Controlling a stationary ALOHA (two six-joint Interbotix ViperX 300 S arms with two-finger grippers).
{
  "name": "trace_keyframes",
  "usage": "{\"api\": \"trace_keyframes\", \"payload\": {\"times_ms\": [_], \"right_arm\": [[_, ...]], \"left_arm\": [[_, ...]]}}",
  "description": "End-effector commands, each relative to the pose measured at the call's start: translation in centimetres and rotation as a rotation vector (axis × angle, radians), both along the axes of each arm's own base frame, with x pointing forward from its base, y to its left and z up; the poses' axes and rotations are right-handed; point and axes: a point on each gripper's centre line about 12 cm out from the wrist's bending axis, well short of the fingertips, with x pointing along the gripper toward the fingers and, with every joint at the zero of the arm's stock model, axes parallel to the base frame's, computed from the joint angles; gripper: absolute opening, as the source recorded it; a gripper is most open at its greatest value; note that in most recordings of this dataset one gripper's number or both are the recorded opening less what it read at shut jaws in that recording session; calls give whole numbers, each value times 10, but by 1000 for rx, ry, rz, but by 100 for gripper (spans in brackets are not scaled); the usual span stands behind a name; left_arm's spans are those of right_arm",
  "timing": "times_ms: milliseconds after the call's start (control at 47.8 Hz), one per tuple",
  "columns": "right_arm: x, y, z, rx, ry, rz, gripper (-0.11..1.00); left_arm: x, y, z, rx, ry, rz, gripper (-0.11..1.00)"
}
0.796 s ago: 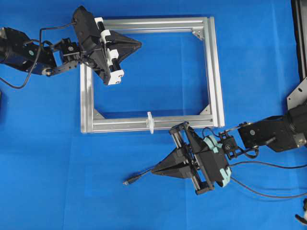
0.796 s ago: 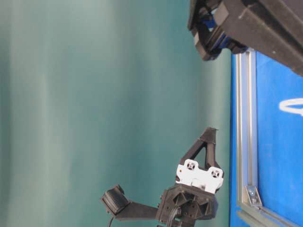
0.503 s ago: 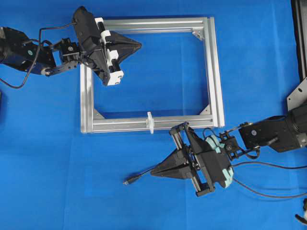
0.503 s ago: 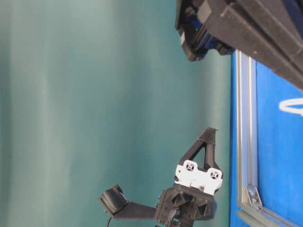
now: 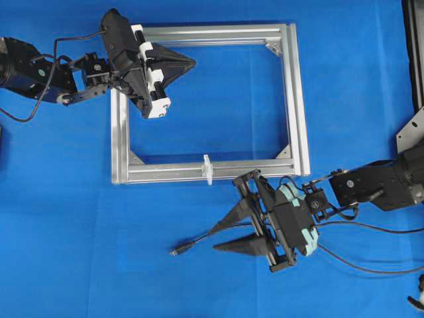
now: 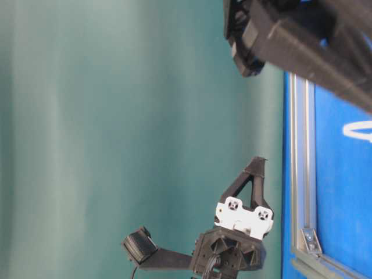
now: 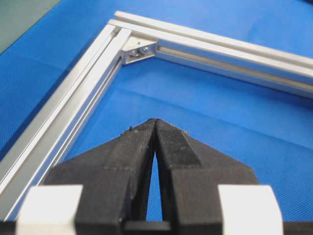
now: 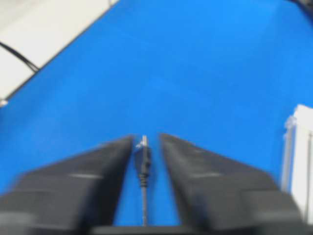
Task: Insert the wire through the string loop located in the center.
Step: 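Open the right gripper above the black USB cable near its plug, then lower the right gripper and close it on the cable behind the plug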
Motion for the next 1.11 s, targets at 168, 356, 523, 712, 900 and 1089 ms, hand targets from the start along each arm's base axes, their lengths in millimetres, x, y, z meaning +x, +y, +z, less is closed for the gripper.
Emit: {"api": "trace_keyframes", "payload": {"times_ms": [168, 356, 523, 712, 900, 1089], "right_arm": [[3, 2, 14, 8, -26, 1, 87], [5, 3, 12, 3, -7, -2, 80], [12, 2, 2, -11, 60, -21, 80], [19, 2, -18, -11, 123, -47, 80], [23, 1, -38, -9, 170, -68, 80], [24, 1, -52, -14, 202, -76, 80]], "left_arm": [[2, 0, 16, 15, -44, -4, 0], [2, 0, 16, 15, -44, -4, 0], [2, 0, 16, 15, -44, -4, 0], [2, 0, 15, 14, -42, -4, 0], [1, -1, 14, 12, -36, -4, 0], [0, -1, 14, 12, -35, -4, 0]]}}
